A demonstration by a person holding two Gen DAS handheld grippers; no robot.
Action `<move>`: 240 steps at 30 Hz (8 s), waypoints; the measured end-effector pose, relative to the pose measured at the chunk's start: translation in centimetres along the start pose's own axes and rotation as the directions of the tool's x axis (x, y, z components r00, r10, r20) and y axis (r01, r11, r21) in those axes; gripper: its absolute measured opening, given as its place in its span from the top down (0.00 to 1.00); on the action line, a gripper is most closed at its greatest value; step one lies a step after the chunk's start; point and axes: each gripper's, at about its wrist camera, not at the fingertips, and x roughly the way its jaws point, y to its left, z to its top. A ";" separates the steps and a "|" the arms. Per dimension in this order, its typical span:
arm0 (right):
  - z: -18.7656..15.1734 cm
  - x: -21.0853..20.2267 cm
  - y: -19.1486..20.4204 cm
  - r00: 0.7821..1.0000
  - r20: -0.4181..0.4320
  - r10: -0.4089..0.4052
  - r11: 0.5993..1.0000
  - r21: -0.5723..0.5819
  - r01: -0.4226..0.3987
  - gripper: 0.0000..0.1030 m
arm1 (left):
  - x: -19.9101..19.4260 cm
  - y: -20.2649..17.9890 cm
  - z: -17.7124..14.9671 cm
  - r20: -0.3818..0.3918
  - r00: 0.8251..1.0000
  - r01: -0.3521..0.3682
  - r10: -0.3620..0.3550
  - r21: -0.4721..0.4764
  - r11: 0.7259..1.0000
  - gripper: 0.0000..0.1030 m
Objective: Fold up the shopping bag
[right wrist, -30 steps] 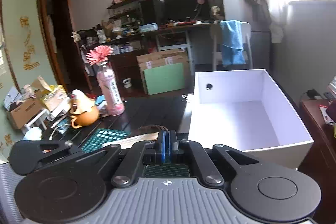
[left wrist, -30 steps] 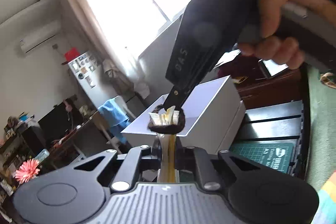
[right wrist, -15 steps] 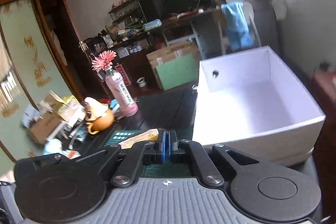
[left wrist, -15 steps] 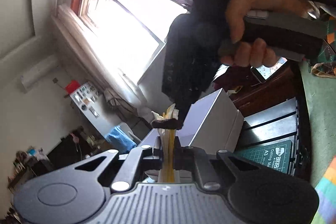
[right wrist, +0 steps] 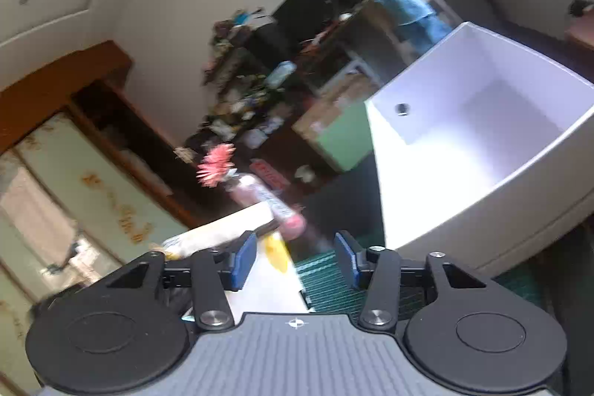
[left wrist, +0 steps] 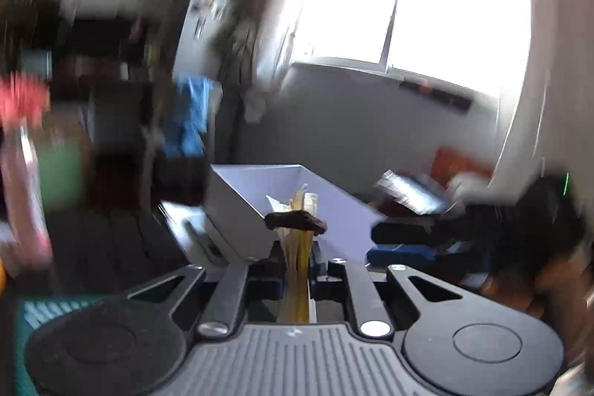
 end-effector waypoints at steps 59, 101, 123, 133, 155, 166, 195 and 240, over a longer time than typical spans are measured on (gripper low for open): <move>-3.1 4.9 3.8 0.949 -0.070 -0.307 0.917 -0.288 0.275 0.49 | 9.1 0.6 -6.7 -0.539 0.805 -0.116 0.247 0.266 0.957 0.87; -4.4 9.1 1.4 0.926 -0.341 -0.163 0.979 -0.174 0.109 0.86 | 11.0 0.2 -7.7 -0.556 0.786 -0.102 0.270 0.314 0.944 0.86; -3.5 7.2 -4.0 0.964 -0.206 -0.170 0.927 0.298 0.227 0.16 | 9.2 2.6 -5.1 -0.536 0.844 0.018 -0.016 -0.002 1.000 0.87; -3.3 8.0 -2.8 0.957 -0.235 -0.170 0.952 0.213 0.221 0.04 | 8.9 3.4 -4.6 -0.517 0.849 0.068 -0.110 -0.100 0.993 0.87; -3.6 8.1 -2.4 0.958 -0.245 -0.151 0.944 0.251 0.214 0.06 | 8.1 2.6 -4.4 -0.474 0.877 0.070 -0.082 -0.044 0.997 0.87; -4.0 8.2 -2.8 0.954 -0.253 -0.161 0.930 0.286 0.233 0.12 | 8.3 2.3 -4.7 -0.480 0.875 0.063 -0.063 -0.015 0.998 0.87; -3.6 7.8 -2.6 0.950 -0.238 -0.204 0.938 0.229 0.259 0.14 | 8.2 1.8 -4.8 -0.456 0.888 0.066 -0.059 0.000 0.998 0.88; -4.1 8.2 -1.7 0.952 -0.229 -0.201 0.932 0.254 0.258 0.01 | 7.9 3.2 -3.9 -0.408 0.911 0.032 -0.063 -0.083 0.996 0.87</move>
